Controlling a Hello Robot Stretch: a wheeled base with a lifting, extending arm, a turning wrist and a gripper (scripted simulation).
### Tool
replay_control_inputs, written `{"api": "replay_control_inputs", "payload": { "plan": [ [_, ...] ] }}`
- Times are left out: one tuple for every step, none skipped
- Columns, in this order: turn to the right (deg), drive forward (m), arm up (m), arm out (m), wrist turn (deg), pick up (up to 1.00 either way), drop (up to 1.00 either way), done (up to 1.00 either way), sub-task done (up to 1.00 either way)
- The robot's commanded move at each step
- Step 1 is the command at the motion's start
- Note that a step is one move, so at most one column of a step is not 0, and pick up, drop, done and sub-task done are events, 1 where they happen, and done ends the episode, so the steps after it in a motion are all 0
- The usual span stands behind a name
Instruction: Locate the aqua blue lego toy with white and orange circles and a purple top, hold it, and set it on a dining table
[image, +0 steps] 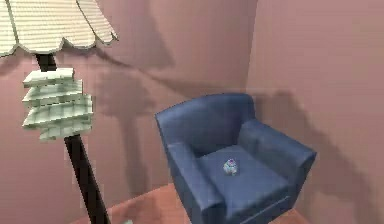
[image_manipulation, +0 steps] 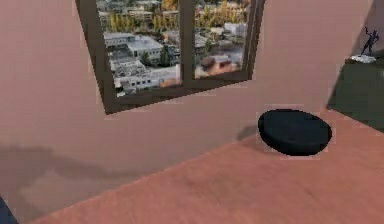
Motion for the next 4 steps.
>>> {"api": "replay_control_inputs", "payload": {
  "plan": [
    [0.0, 0.40, 0.00, 0.00, 0.0, 0.00, 0.00, 0.00, 0.00],
    [-45.0, 0.00, 0.00, 0.00, 0.0, 0.00, 0.00, 0.00, 0.00],
    [-21.0, 0.00, 0.00, 0.00, 0.0, 0.00, 0.00, 0.00, 0.00],
    [0.0, 0.00, 0.50, 0.00, 0.0, 0.00, 0.00, 0.00, 0.00]
  ]
}}
